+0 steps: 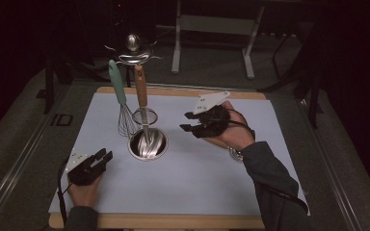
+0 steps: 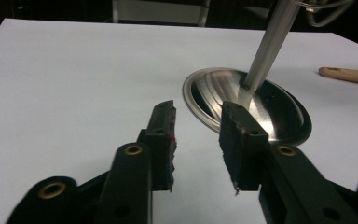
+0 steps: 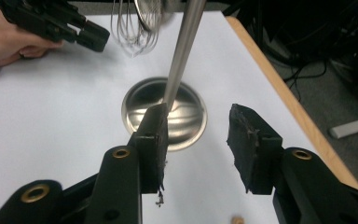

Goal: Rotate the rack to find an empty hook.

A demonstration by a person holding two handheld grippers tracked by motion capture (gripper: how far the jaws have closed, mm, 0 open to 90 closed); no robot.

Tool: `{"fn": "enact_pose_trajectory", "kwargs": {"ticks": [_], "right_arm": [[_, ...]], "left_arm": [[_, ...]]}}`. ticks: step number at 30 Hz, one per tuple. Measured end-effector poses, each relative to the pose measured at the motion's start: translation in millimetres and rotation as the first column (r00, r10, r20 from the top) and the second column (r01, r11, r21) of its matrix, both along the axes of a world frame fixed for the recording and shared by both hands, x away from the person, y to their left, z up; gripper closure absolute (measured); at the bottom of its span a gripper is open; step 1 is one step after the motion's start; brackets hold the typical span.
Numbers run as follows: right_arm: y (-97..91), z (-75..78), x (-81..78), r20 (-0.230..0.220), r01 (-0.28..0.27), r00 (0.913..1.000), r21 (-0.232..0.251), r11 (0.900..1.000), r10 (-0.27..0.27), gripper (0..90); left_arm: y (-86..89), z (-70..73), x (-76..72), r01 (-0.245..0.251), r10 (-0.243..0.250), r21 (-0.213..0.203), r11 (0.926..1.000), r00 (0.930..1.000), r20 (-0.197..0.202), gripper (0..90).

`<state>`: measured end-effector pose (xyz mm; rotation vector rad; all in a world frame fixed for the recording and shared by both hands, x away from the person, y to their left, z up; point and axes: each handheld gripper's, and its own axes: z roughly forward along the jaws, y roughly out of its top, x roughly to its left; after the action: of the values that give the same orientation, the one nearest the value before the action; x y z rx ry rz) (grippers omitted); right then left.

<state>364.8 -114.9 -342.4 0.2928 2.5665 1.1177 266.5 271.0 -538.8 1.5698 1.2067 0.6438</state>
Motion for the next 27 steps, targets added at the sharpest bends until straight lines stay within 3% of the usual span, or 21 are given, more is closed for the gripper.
{"fn": "enact_pose_trajectory", "kwargs": {"ticks": [6,10,15,21,27], "right_arm": [[-8.7,-11.4,2.1,-0.036,0.028,0.9989,-0.007,0.9996,-0.028,57.2],[-12.3,-23.0,2.8,-0.031,0.084,0.9958,-0.062,0.9945,-0.086,55.0],[-17.1,-40.3,0.8,-0.041,0.119,0.9914,-0.107,0.9871,-0.124,52.9],[-23.3,-55.4,4.7,-0.076,0.149,0.9843,-0.126,0.9808,-0.159,52.1],[-31.3,-66.3,5.2,-0.096,0.17,0.9788,-0.114,0.9789,-0.181,52.3]], "left_arm": [[-1.7,3.0,-1.4,-0.017,0.017,-0.005,0.9998,0.9998,0.011,81.9],[-1.7,9.7,-3.1,-0.025,0.026,-0.036,0.9991,0.9992,0.031,89.7],[-2.3,25.2,-5.7,-0.011,0.016,-0.067,0.9977,0.9969,0.077,90.0],[-4.0,49.9,-8.7,-0.011,0.028,-0.117,0.9931,0.988,0.152,90.0],[-7.1,76.0,-5.6,0.001,0.028,-0.13,0.9915,0.9754,0.219,90.0]]}}
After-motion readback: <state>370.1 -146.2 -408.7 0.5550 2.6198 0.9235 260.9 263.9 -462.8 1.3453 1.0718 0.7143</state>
